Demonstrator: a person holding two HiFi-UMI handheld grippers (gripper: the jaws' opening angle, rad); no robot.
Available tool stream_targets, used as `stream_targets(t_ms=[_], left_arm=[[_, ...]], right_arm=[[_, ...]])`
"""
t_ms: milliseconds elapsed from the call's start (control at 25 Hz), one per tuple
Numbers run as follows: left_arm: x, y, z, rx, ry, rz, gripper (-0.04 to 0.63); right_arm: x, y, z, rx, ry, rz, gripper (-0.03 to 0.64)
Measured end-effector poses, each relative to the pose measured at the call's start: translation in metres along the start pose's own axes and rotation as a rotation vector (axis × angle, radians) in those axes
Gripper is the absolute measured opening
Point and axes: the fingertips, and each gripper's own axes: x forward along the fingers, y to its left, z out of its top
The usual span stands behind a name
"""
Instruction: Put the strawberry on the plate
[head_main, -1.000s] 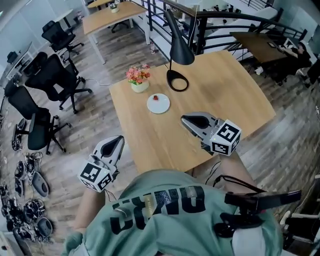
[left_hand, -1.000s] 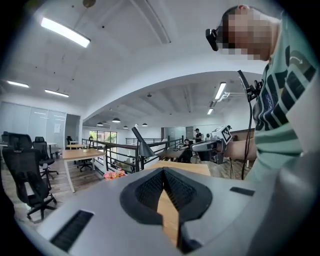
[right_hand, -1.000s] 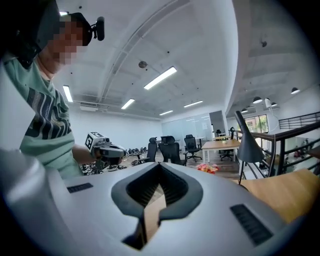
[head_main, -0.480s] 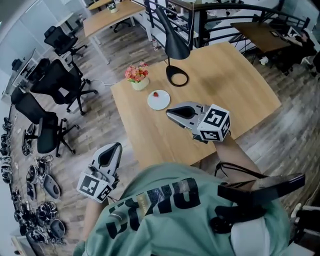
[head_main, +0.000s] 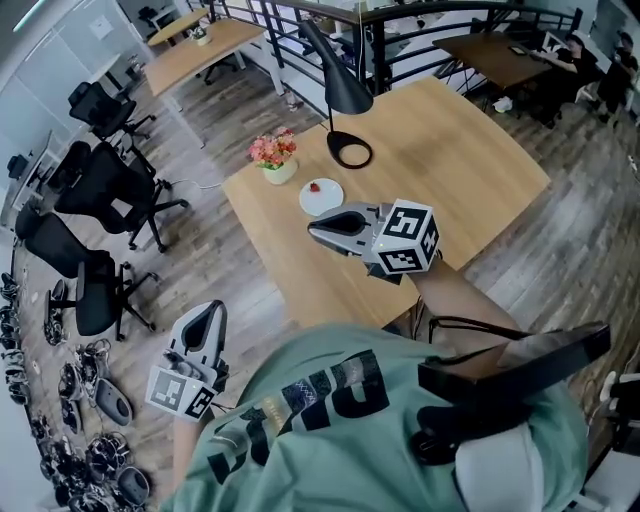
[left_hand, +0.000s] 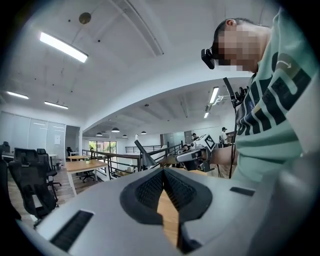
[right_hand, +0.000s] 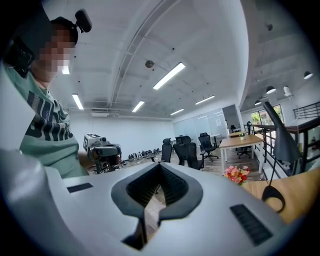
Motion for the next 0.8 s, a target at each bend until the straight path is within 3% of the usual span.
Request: stream_targets(t_ms=[120, 360, 800], left_arm=[[-0.010, 0.002, -0.002, 0.009, -0.019, 0.004, 0.005], [-0.019, 0.008, -0.005, -0.030, -0.052, 0.037, 0.005], [-0.028, 0.006, -0.005, -0.064, -0.072, 0.072, 0.005]], right_arm=[[0.004, 0.004, 0.001, 0.012, -0.002, -0.009, 0.005], [0.008, 0.011, 0.018, -0.070, 0.027, 0.012, 0.006], [0.015, 0.020, 0.022, -0.055, 0.031, 0.070, 0.006]])
